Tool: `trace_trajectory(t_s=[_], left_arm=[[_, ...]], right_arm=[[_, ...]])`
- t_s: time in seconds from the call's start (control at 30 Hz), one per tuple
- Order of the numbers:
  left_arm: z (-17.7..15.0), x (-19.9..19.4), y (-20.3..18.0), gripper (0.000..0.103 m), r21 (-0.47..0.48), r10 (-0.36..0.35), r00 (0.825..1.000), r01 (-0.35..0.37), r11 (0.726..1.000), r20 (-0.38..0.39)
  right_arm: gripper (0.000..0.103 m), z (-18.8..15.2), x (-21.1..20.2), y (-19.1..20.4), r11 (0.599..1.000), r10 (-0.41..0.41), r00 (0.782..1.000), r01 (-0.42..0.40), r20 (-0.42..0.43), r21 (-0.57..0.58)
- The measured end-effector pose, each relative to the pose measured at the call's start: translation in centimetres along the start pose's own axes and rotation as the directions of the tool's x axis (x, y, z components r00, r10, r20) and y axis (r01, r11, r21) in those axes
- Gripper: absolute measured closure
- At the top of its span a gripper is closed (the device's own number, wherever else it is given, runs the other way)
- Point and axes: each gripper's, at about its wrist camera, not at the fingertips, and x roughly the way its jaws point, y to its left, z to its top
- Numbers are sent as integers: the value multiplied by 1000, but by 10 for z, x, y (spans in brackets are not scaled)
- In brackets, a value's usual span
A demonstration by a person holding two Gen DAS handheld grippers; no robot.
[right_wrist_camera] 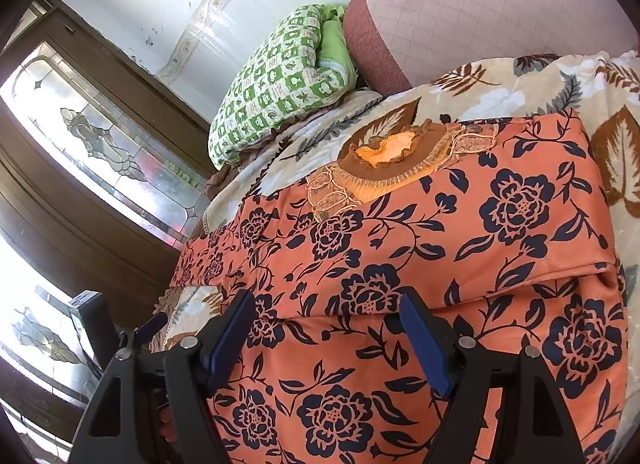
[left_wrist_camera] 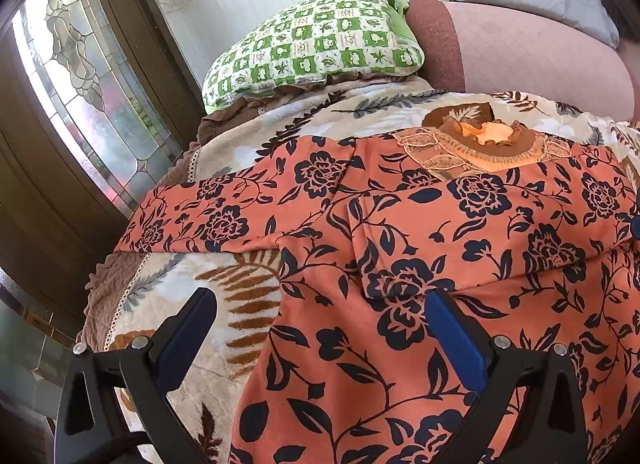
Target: Fold small clothes
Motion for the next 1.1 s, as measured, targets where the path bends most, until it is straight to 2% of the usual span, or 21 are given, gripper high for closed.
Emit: trace_trajectory(t_s=[0.53, 0.6, 0.67, 0.77, 0.8, 0.9, 1.0, 1.07, 1.1], left_arm=[[3, 0, -11, 0, 7, -23, 1000, 23, 1000, 2], [5, 12, -11, 0, -1, -70, 997, 70, 998, -25], [8, 28, -6, 0, -40, -133, 989, 131, 991, -67], [15, 59, 13, 0, -173, -220, 968, 198, 965, -117], [18, 70, 22, 0, -225, -219, 969, 189, 956, -117], [25, 87, 34, 0, -284, -183, 977, 145, 948, -112], [27, 102, 47, 0, -345, -213, 968, 156, 926, -134], [25, 114, 63, 6, -410, -221, 962, 138, 902, -162], [23, 118, 71, 10, -430, -212, 962, 120, 895, -172]], right_arm=[[25, 3, -1, -7, 1000, -3, 1000, 2, 12, 12], [25, 8, -3, -16, 1000, -15, 1000, 15, 26, 18], [25, 13, -6, -32, 999, -31, 998, 29, 52, 43], [26, 23, -11, -71, 989, -71, 993, 57, 93, 140], [27, 26, -12, -86, 982, -81, 991, 61, 104, 181], [35, 32, -12, -122, 955, -73, 991, 37, 113, 293], [42, 35, -5, -143, 932, -67, 994, 30, 89, 361], [48, 35, 4, -150, 929, -105, 994, 84, 39, 359], [58, 33, 13, -154, 928, -132, 991, 125, -4, 351]])
